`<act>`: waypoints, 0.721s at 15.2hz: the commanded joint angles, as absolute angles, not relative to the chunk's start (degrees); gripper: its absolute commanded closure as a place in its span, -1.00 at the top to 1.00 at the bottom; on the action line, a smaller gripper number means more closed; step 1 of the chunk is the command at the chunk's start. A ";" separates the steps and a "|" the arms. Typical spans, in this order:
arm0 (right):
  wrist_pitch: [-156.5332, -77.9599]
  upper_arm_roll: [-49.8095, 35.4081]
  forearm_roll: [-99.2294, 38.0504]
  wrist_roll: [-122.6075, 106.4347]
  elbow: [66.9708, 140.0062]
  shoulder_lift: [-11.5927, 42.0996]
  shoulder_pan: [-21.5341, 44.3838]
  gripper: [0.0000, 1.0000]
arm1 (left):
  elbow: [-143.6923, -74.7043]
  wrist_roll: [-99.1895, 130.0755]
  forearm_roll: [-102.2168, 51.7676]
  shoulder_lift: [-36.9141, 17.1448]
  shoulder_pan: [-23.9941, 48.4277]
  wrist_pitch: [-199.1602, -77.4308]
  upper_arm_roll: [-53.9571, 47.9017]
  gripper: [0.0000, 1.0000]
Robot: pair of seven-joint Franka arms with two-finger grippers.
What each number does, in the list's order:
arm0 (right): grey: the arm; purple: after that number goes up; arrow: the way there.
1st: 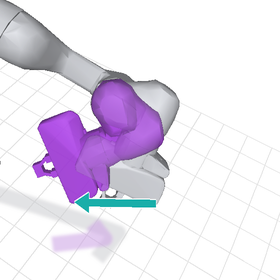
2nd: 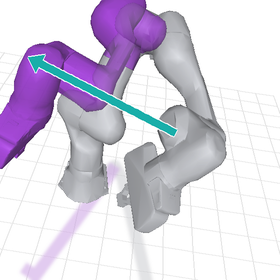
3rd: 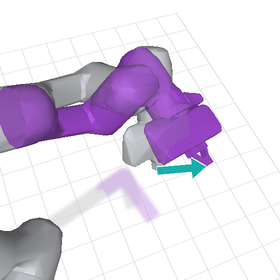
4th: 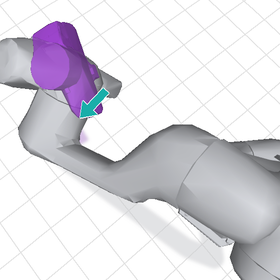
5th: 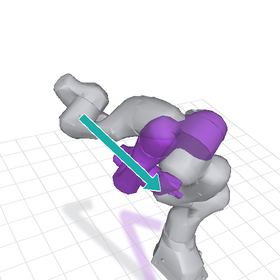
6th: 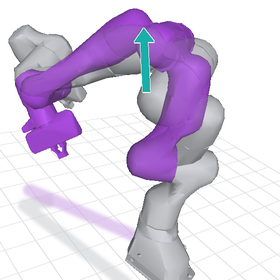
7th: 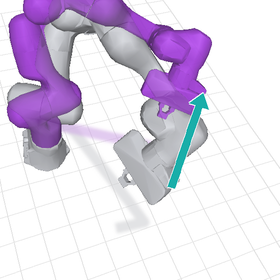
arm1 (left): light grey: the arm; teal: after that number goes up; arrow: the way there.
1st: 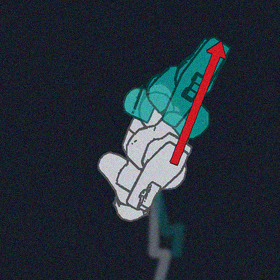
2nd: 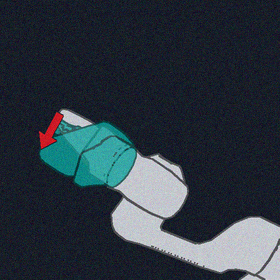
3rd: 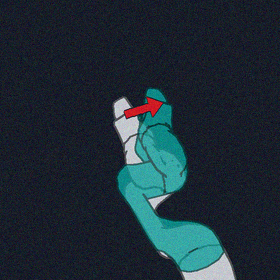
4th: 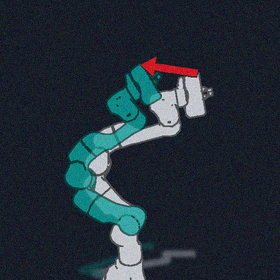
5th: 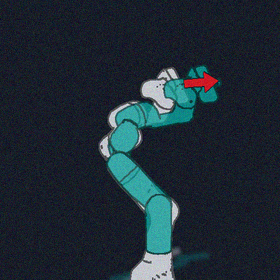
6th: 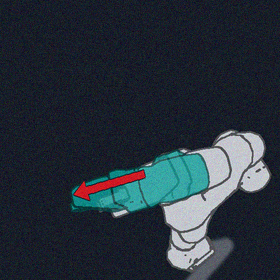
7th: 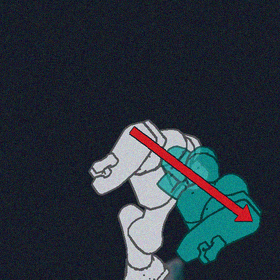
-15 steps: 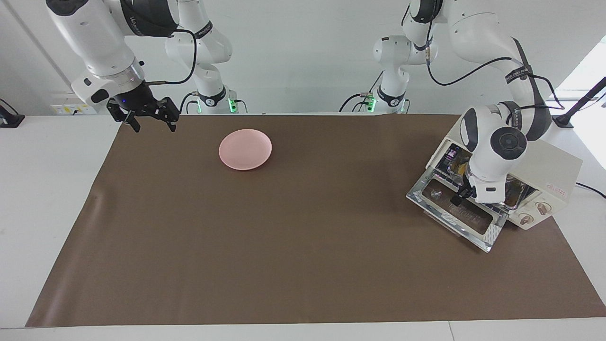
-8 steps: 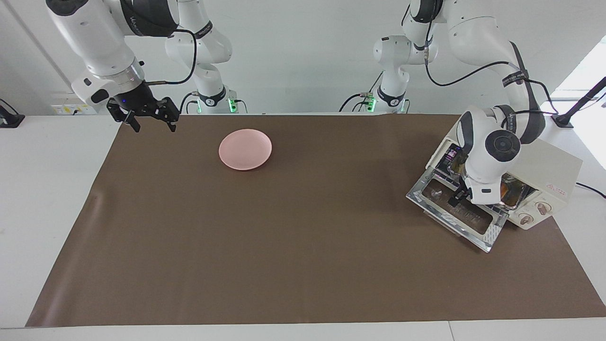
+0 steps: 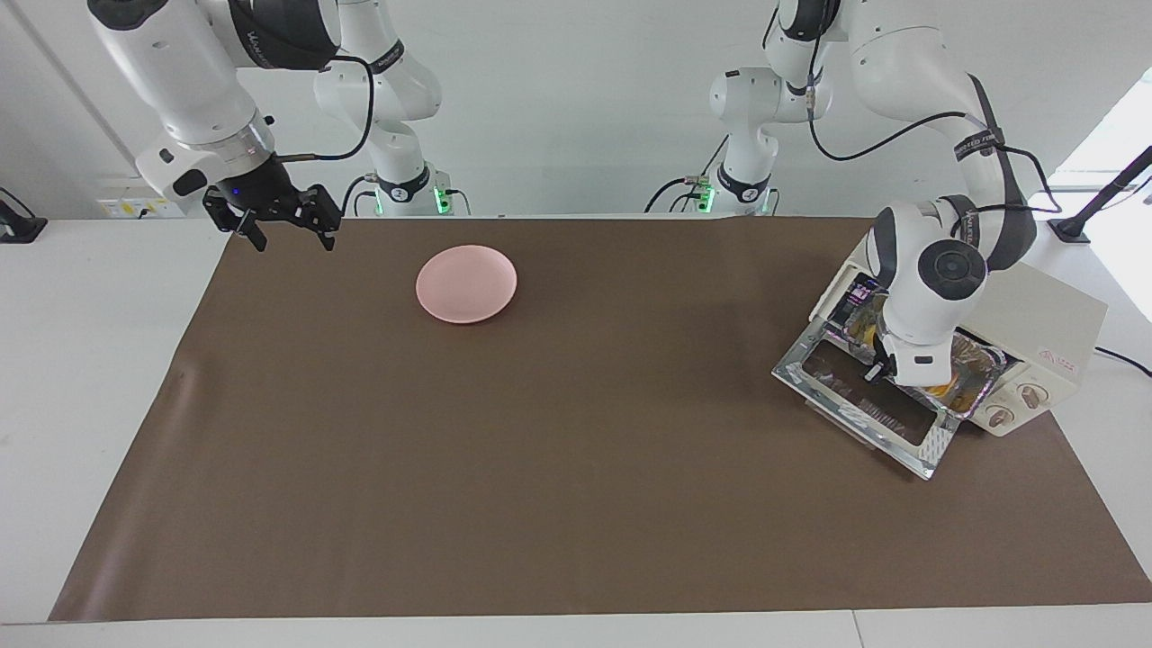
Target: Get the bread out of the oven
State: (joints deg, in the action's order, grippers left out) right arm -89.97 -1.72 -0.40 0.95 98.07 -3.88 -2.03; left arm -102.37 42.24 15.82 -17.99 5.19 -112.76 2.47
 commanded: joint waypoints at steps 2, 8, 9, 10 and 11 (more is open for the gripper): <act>-89.21 -2.37 0.44 1.58 98.09 -4.04 -2.81 1.00 | -97.57 39.83 12.50 -20.21 8.51 -113.64 2.29 -1.00; -89.21 -2.37 0.44 1.58 98.09 -4.04 -2.81 1.00 | -86.32 37.71 -0.43 -24.78 21.33 -112.68 2.20 -1.00; -89.21 -2.37 0.44 1.58 98.09 -4.04 -2.81 1.00 | -85.87 37.79 -1.74 -25.13 23.62 -112.59 2.20 -1.00; -89.21 -2.37 0.44 1.58 98.09 -4.04 -2.81 1.00 | -85.52 37.79 -3.15 -25.40 25.82 -112.67 2.20 -1.00; -89.21 -2.37 0.44 1.58 98.09 -4.04 -2.81 1.00 | -85.52 37.97 -4.21 -25.57 27.67 -112.76 2.28 -1.00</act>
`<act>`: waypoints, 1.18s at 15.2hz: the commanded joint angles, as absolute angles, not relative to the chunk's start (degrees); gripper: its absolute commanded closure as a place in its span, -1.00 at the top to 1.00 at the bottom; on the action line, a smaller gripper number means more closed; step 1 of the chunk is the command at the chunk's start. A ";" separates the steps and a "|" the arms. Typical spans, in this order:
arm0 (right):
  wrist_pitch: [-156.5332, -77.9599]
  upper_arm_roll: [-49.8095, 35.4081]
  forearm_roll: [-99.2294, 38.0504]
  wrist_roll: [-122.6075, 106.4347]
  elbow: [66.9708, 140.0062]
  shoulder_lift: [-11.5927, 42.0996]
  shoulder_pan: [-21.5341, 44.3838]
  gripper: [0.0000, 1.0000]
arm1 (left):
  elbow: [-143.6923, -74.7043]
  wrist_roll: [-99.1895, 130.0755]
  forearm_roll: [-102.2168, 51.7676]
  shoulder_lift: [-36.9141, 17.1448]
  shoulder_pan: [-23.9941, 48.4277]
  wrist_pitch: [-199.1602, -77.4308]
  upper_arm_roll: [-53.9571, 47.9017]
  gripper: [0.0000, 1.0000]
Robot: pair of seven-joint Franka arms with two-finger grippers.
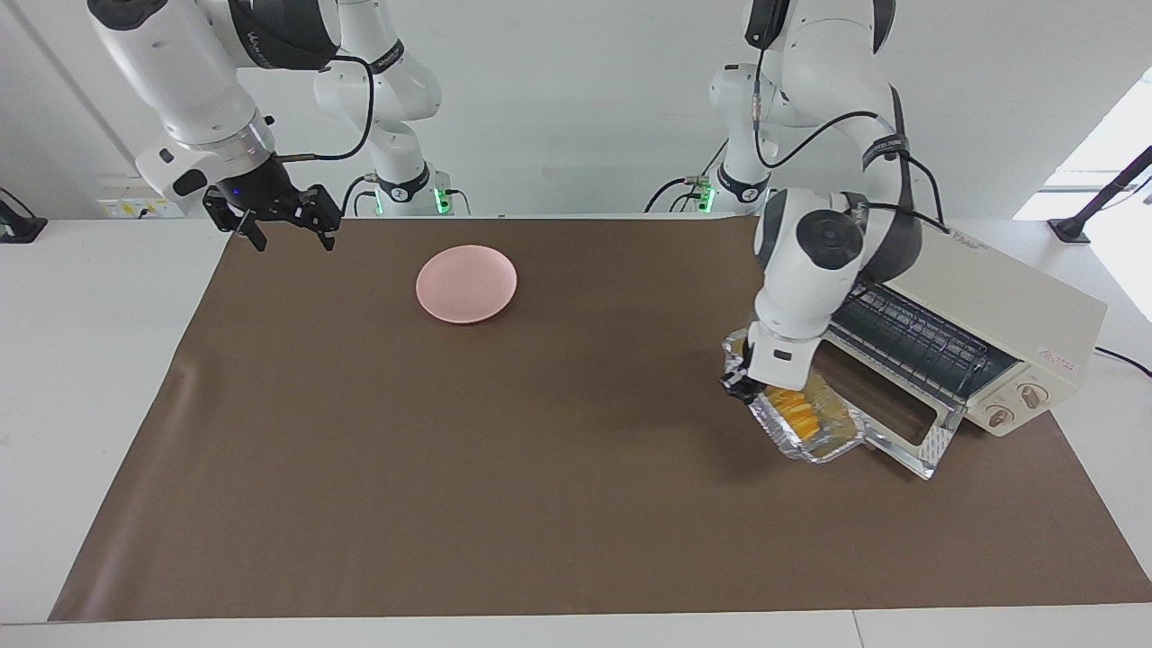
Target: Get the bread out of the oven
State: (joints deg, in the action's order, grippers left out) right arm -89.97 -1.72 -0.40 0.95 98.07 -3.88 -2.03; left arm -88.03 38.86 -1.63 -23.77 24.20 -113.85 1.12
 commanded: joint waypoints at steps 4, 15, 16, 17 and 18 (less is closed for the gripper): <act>-89.21 -2.37 0.44 1.58 98.09 -4.04 -2.81 1.00 | -83.51 38.06 -6.84 -27.94 34.88 -113.99 2.20 -1.00; -89.21 -2.37 0.44 1.58 98.09 -4.04 -2.81 1.00 | -89.73 37.71 -8.70 -29.36 48.34 -121.29 2.11 -1.00; -89.21 -2.37 0.44 1.58 98.09 -4.04 -2.81 1.00 | -89.91 37.62 -8.70 -29.27 48.34 -120.77 2.20 -1.00; -89.21 -2.37 0.44 1.58 98.09 -4.04 -2.81 1.00 | -90.96 37.53 -8.70 -28.83 48.34 -120.50 2.20 -1.00; -89.21 -2.37 0.44 1.58 98.09 -4.04 -2.81 1.00 | -91.58 37.53 -8.70 -28.65 48.34 -120.50 2.20 -1.00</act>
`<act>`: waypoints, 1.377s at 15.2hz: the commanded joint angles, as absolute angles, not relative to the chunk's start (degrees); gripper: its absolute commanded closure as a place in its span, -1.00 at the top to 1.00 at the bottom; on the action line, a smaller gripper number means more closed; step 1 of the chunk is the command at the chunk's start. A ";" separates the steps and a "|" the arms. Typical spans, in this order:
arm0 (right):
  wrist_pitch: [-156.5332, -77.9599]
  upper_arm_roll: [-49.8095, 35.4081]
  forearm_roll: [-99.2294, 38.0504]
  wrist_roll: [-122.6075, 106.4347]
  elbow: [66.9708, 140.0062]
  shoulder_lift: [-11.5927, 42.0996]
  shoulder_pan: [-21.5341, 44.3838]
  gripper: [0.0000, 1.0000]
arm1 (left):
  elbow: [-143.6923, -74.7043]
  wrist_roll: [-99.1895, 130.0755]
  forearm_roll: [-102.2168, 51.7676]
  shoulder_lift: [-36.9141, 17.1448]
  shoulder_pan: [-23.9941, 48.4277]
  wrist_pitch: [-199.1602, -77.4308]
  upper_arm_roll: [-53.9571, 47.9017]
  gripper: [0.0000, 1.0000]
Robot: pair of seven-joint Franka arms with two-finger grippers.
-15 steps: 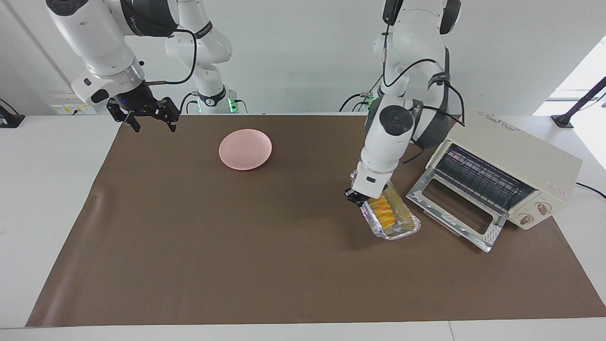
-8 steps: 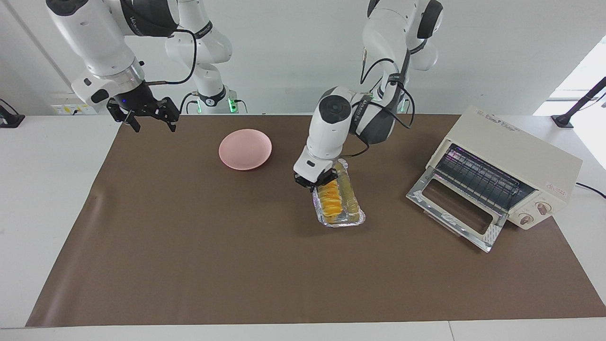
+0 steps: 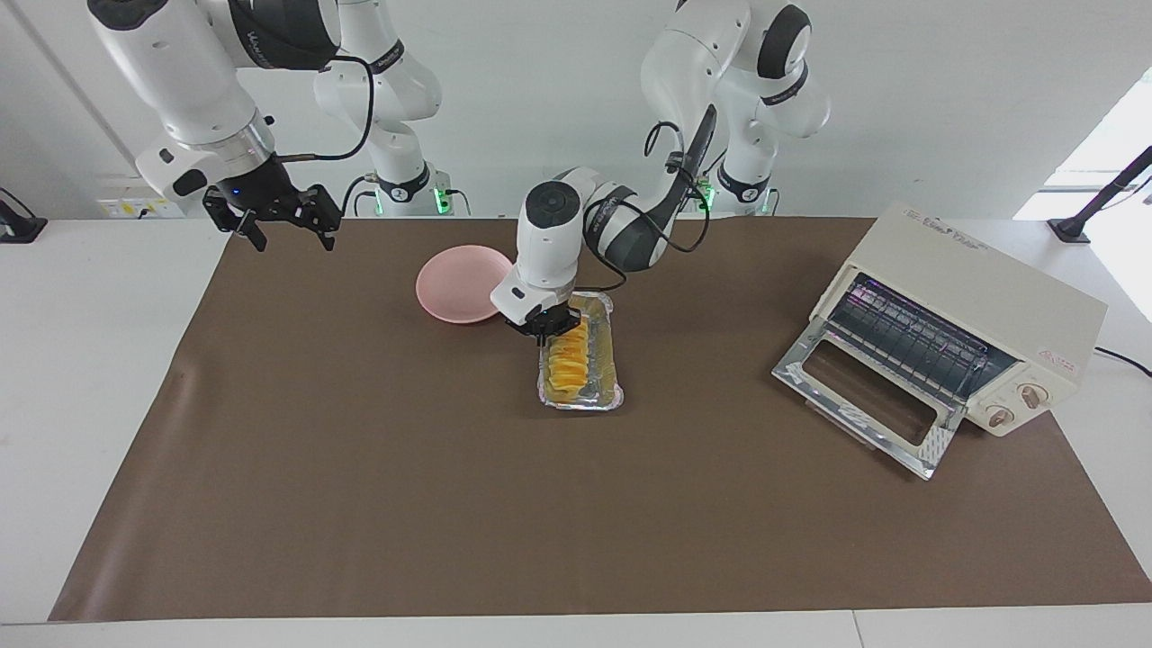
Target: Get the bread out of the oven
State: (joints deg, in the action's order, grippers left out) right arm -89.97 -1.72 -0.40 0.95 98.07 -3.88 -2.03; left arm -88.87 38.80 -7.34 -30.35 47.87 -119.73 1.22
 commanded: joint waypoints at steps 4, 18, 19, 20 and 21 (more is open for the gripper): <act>-89.21 -2.37 0.44 1.58 98.09 -4.04 -2.81 1.00 | -90.79 38.32 -9.23 -28.65 48.43 -120.24 2.20 0.22; -100.53 -3.60 -2.11 5.97 102.22 1.04 9.82 1.00 | -88.24 31.39 -7.93 -15.39 24.72 -96.78 3.60 1.00; -103.07 -3.60 -2.28 6.93 102.22 3.06 11.84 1.00 | -88.24 30.42 -5.30 -14.16 22.78 -96.16 3.52 1.00; -106.05 -3.60 -2.81 9.73 101.96 5.16 13.34 1.00 | -88.33 29.37 -4.23 -13.11 21.46 -95.02 3.60 1.00; -108.87 -3.60 -3.60 12.19 101.43 7.19 14.93 1.00 | -88.24 28.14 -3.96 -12.31 19.79 -93.62 3.78 1.00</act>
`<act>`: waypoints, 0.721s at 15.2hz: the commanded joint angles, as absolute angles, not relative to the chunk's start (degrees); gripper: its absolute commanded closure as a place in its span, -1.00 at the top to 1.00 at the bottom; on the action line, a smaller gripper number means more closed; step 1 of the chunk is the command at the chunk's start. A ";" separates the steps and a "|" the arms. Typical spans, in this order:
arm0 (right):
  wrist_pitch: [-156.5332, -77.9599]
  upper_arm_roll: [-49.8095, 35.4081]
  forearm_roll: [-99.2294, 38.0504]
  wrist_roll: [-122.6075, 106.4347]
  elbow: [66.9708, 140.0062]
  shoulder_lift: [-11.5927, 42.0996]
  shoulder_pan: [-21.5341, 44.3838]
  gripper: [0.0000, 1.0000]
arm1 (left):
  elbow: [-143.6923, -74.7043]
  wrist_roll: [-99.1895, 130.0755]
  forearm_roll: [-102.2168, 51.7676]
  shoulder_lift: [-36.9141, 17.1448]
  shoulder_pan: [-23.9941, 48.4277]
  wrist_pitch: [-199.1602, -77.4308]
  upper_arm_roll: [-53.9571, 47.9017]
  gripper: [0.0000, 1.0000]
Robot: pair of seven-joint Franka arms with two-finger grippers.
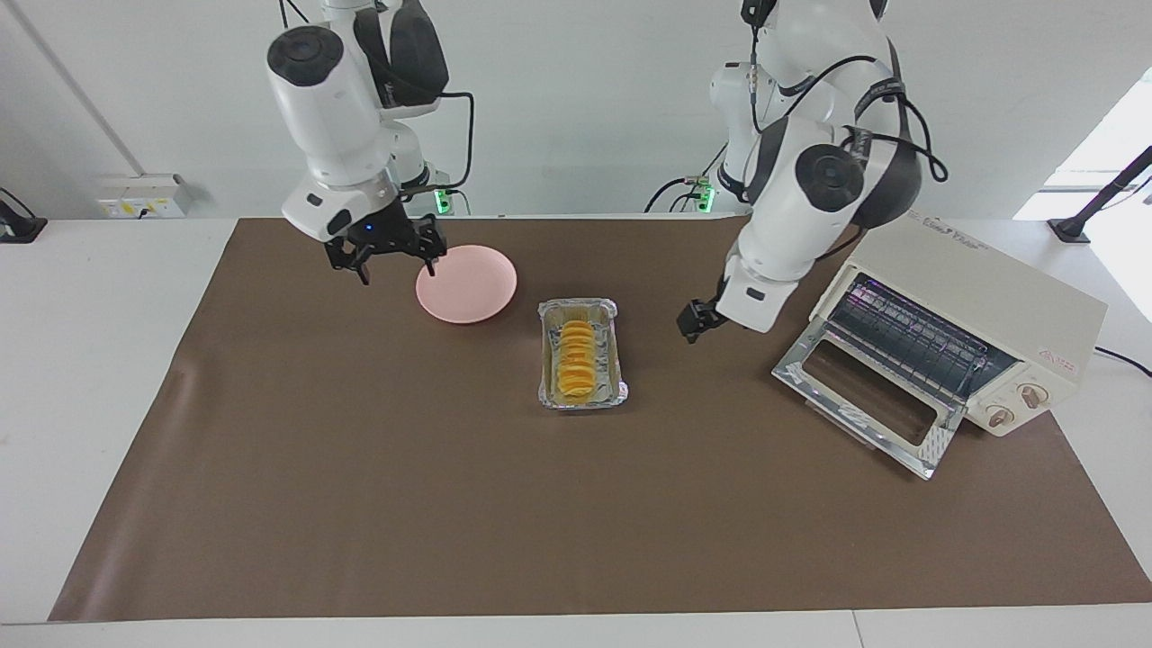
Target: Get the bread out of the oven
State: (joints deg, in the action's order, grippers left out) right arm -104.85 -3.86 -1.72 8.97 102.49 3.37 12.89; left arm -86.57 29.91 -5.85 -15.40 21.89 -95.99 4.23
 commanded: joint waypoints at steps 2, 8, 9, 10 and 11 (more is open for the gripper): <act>-114.58 -3.60 -3.78 14.57 101.60 10.97 17.83 1.00 | -88.24 23.15 -2.99 -10.12 14.61 -91.16 3.60 1.00; -121.63 -3.69 -8.61 23.37 103.70 17.48 21.79 1.00 | -92.45 6.07 -1.50 -2.74 6.42 -82.88 3.60 1.00; -122.86 -3.69 -10.01 24.86 104.67 18.10 22.93 1.00 | -92.55 6.15 -0.97 -2.46 6.59 -82.97 3.60 1.00; -124.09 -3.60 -11.41 25.57 105.37 18.37 23.29 1.00 | -92.37 6.24 -0.88 -2.46 6.59 -83.14 3.60 1.00; -125.15 -3.69 -12.21 25.84 106.34 18.37 23.47 1.00 | -91.76 6.24 -0.97 -2.81 6.50 -83.49 3.60 1.00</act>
State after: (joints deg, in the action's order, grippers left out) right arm -122.59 -3.89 -9.91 24.22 103.90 18.84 22.74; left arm -89.99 6.73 -2.41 -4.24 6.21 -83.03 4.17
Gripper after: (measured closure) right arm 0.000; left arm 0.000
